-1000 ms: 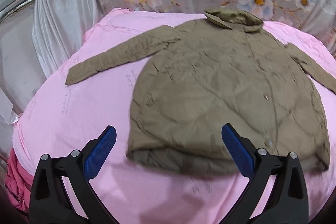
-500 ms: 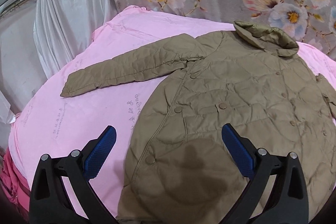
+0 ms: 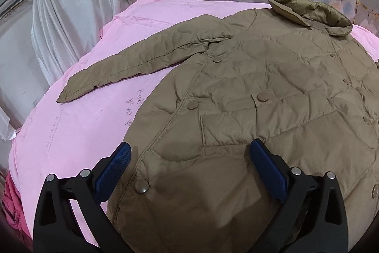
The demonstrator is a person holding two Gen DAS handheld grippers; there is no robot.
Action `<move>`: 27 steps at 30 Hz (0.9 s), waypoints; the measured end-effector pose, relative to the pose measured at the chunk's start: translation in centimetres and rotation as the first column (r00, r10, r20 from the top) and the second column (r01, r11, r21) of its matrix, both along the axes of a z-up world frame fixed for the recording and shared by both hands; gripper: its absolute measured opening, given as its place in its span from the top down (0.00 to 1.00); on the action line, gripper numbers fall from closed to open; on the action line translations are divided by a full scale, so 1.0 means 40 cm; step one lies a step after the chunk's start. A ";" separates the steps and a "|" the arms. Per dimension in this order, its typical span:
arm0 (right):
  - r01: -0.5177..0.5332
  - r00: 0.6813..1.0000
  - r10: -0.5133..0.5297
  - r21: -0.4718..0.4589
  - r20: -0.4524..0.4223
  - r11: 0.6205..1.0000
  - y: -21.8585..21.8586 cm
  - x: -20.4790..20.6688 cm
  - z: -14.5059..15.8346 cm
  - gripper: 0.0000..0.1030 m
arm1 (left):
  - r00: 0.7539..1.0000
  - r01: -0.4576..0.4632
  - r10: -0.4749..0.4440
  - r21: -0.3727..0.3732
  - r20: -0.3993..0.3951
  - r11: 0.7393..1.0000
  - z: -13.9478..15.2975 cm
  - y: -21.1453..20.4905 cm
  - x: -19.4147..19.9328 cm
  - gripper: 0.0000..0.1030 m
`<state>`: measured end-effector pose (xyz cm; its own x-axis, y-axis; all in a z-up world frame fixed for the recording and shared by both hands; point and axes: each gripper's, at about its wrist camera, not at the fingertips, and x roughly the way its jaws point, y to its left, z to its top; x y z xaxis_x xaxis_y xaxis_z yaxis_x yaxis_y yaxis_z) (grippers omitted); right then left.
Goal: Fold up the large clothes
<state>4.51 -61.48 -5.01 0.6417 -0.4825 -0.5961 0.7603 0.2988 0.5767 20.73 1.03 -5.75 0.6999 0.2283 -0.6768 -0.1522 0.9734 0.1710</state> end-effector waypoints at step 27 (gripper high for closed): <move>-0.736 0.610 0.792 -0.379 -0.011 0.561 0.780 0.554 0.273 0.97 | 1.000 -0.005 0.004 0.030 0.007 1.000 -0.008 -0.013 -0.006 0.04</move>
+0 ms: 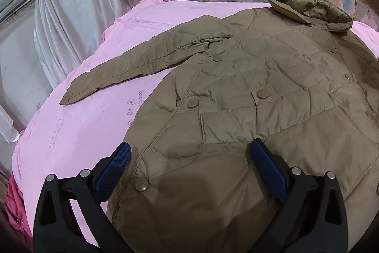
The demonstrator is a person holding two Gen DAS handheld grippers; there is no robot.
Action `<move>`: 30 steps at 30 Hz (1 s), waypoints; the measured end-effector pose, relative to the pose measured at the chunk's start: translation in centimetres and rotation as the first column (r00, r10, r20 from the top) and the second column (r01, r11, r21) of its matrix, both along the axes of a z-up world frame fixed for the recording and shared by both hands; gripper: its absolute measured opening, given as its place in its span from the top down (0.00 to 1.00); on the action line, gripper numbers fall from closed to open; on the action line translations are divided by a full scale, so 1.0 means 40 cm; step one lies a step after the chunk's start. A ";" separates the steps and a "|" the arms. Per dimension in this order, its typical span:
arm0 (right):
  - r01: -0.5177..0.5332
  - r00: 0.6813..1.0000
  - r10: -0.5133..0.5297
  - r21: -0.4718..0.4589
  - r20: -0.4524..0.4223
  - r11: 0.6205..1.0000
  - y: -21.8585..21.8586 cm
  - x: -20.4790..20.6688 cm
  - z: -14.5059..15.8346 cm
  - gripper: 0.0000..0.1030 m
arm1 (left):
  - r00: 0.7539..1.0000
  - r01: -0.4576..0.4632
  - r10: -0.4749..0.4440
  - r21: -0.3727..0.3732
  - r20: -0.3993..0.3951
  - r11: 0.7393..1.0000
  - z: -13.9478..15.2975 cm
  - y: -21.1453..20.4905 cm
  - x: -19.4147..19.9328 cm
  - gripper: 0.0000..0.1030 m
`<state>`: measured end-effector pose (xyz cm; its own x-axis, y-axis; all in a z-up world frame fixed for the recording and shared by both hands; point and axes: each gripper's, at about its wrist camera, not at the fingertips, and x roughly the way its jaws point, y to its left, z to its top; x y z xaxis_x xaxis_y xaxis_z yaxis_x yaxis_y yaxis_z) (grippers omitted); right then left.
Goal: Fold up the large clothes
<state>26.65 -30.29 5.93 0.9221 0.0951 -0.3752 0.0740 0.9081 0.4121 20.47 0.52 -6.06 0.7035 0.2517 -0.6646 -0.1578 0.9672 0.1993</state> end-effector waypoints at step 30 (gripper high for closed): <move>0.299 0.947 -0.246 0.292 -0.205 0.908 -0.197 -0.134 -0.259 0.43 | 0.970 -0.024 -0.120 -0.577 -0.210 0.817 0.080 0.026 0.341 0.05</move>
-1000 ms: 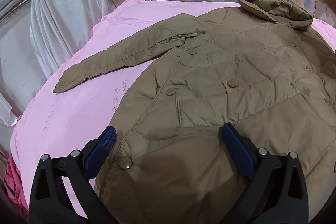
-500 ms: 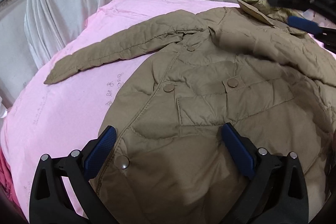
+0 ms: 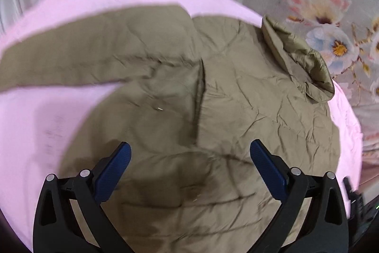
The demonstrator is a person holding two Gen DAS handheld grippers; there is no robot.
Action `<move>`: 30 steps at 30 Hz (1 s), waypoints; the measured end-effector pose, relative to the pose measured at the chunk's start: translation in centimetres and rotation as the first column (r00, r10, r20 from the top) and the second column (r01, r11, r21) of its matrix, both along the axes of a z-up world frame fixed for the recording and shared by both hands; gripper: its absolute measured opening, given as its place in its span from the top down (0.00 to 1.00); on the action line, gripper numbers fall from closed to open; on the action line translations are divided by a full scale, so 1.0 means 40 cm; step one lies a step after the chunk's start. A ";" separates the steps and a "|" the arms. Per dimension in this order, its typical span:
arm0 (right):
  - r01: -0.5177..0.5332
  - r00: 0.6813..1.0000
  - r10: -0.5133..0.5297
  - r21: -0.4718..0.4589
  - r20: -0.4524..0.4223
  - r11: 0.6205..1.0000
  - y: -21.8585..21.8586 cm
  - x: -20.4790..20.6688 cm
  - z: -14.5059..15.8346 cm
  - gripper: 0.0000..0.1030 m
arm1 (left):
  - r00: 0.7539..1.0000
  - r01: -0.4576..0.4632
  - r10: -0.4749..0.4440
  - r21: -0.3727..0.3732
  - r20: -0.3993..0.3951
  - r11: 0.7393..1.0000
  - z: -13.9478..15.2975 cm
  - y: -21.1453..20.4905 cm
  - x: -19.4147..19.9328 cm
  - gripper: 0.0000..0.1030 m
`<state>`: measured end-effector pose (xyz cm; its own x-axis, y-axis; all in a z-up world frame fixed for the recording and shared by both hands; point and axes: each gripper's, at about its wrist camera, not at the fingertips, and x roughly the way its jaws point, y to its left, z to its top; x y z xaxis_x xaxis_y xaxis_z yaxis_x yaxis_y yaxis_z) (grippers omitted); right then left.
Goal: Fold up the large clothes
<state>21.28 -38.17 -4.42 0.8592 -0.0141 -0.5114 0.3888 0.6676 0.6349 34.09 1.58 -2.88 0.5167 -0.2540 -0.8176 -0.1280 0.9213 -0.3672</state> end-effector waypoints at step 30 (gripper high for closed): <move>0.010 0.974 -0.066 -0.248 -0.216 0.969 0.015 0.122 -0.025 0.88 | 0.982 -0.021 -0.064 0.434 0.179 0.901 -0.058 -0.148 0.073 0.98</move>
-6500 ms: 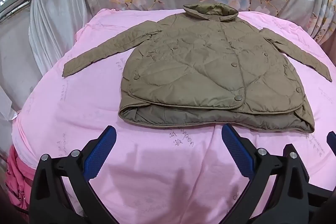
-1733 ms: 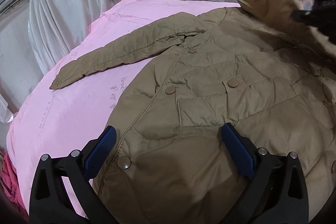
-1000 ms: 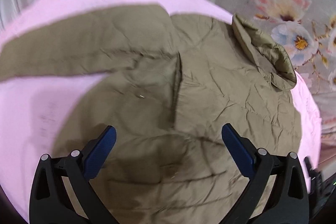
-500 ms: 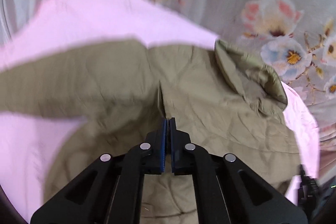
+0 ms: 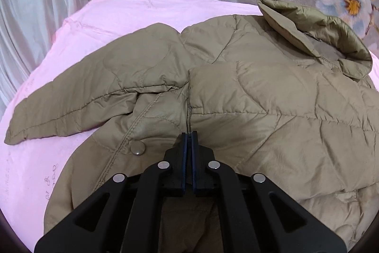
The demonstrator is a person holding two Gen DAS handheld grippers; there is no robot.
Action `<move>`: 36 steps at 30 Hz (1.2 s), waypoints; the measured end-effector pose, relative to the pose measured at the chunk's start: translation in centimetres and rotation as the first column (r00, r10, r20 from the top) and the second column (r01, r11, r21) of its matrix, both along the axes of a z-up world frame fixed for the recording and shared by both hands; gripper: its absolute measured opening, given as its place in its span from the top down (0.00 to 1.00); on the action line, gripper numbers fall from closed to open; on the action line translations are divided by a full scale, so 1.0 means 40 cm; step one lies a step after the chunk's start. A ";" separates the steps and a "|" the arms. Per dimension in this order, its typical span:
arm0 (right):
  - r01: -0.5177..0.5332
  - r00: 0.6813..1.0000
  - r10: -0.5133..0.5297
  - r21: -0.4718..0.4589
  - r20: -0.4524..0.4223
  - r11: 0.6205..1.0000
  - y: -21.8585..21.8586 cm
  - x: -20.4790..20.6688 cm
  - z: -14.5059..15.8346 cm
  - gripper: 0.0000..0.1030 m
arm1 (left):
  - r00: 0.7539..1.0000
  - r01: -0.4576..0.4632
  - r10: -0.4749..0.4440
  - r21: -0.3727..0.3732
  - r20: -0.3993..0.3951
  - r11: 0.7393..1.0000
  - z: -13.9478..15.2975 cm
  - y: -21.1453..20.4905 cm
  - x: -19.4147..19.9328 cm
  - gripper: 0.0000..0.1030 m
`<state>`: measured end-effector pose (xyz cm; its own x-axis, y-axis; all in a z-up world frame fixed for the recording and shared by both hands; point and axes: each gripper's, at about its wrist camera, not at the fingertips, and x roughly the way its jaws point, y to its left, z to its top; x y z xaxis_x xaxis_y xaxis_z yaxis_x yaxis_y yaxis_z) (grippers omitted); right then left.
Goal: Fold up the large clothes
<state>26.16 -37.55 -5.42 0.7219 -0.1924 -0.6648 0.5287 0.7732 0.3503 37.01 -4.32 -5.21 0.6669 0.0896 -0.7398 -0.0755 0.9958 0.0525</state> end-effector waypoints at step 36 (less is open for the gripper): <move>-0.295 0.955 0.288 -0.188 -0.065 0.937 0.369 0.065 -0.014 0.74 | 0.998 -0.050 0.050 -0.011 0.031 0.999 0.011 0.045 -0.142 0.43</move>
<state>28.77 -22.81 -5.97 0.7420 -0.1042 -0.6623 0.2790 0.9463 0.1637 31.34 -2.51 -4.78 0.6848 0.1156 -0.7195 -0.1264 0.9912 0.0389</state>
